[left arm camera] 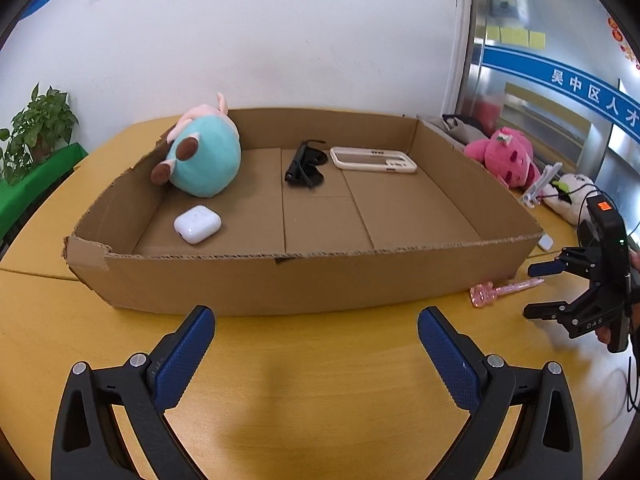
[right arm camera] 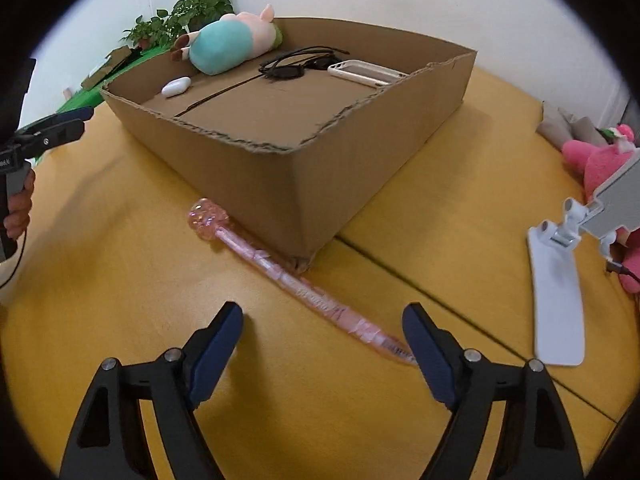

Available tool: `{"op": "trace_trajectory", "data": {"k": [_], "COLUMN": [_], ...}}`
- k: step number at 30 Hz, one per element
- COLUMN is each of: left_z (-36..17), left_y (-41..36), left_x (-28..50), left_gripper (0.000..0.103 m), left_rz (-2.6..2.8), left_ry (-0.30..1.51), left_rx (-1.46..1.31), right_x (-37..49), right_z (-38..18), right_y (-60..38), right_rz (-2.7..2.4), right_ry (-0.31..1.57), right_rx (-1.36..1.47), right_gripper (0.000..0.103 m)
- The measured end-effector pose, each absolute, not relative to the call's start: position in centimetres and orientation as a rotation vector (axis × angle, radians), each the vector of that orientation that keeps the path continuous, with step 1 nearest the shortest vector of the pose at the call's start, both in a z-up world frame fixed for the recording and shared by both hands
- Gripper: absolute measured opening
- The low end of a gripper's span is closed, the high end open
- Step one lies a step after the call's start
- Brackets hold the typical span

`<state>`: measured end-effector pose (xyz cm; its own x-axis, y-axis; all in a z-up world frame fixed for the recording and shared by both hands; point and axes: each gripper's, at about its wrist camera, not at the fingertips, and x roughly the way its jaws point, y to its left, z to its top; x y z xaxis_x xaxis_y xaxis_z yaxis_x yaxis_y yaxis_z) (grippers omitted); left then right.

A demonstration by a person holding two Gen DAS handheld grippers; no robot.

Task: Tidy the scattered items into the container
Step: 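Move the right tool to the pink pen and grasp it, then lift the pink pen with the right tool and carry it over the box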

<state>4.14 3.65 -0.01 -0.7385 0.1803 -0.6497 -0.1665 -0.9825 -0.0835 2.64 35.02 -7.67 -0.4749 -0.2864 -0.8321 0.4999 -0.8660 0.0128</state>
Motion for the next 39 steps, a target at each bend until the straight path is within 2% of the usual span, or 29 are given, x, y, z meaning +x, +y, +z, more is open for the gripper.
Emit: {"op": "trace_trajectory", "data": {"k": [4, 8, 10, 11, 12, 14, 16, 24, 28, 30, 32, 33, 35, 38, 39], "left_z": [-0.5, -0.7, -0.8, -0.9, -0.9, -0.9, -0.9, -2.8, -3.8, -3.9, -4.1, -4.2, -4.4, -4.6, -4.7], "left_y": [4.8, 6.3, 7.0, 7.3, 7.6, 8.4, 9.5, 12.6, 12.7, 12.4, 11.7, 11.3, 10.6, 10.1, 10.0], "left_x": [4.1, 4.1, 4.0, 3.8, 3.6, 3.3, 3.1, 1.0, 0.5, 0.3, 0.2, 0.2, -0.1, -0.3, -0.4], "left_gripper": [0.103, 0.103, 0.103, 0.103, 0.103, 0.103, 0.103, 0.1, 0.088, 0.079, 0.063, 0.058, 0.04, 0.027, 0.027], "left_rz": [2.701, 2.617, 2.571, 2.543, 2.516, 2.457, 2.401, 2.184, 2.17, 2.173, 2.177, 2.176, 2.18, 2.176, 2.166], "left_ry": [-0.014, -0.046, -0.067, -0.083, -0.106, -0.148, -0.159, -0.319, -0.374, -0.401, -0.449, -0.472, -0.51, -0.535, -0.541], "left_rx": [-1.094, -1.116, -1.138, -1.162, -1.183, -1.206, -1.211, -1.296, -1.345, -1.356, -1.371, -1.375, -1.38, -1.392, -1.396], "right_x": [4.9, 8.6, 10.0, 10.5, 10.9, 11.4, 11.4, 12.2, 13.6, 13.9, 14.0, 14.0, 13.8, 13.8, 13.8], "right_z": [-7.4, -6.8, -6.7, -6.7, -6.7, -6.7, -6.6, -6.7, -5.8, -5.2, -5.0, -5.1, -5.5, -6.0, -6.1], "right_y": [33.7, 30.8, 29.1, 28.6, 28.1, 27.2, 26.8, 25.7, 25.5, 25.3, 25.3, 25.3, 25.2, 24.9, 24.7], "right_rz": [-2.321, -2.306, -2.348, -2.382, -2.413, -2.466, -2.487, -2.482, -2.499, -2.512, -2.516, -2.509, -2.492, -2.447, -2.434], "right_ry": [0.354, 0.36, 0.341, 0.323, 0.289, 0.235, 0.142, -0.194, -0.31, -0.33, -0.34, -0.35, -0.37, -0.401, -0.403], "right_rx": [1.299, 1.339, 1.35, 1.35, 1.353, 1.358, 1.373, 1.381, 1.265, 1.221, 1.208, 1.215, 1.229, 1.241, 1.242], "right_gripper": [0.073, 0.056, 0.051, 0.042, 0.039, 0.021, 0.012, 0.009, 0.009, 0.009, 0.01, 0.01, 0.01, 0.01, 0.01]}}
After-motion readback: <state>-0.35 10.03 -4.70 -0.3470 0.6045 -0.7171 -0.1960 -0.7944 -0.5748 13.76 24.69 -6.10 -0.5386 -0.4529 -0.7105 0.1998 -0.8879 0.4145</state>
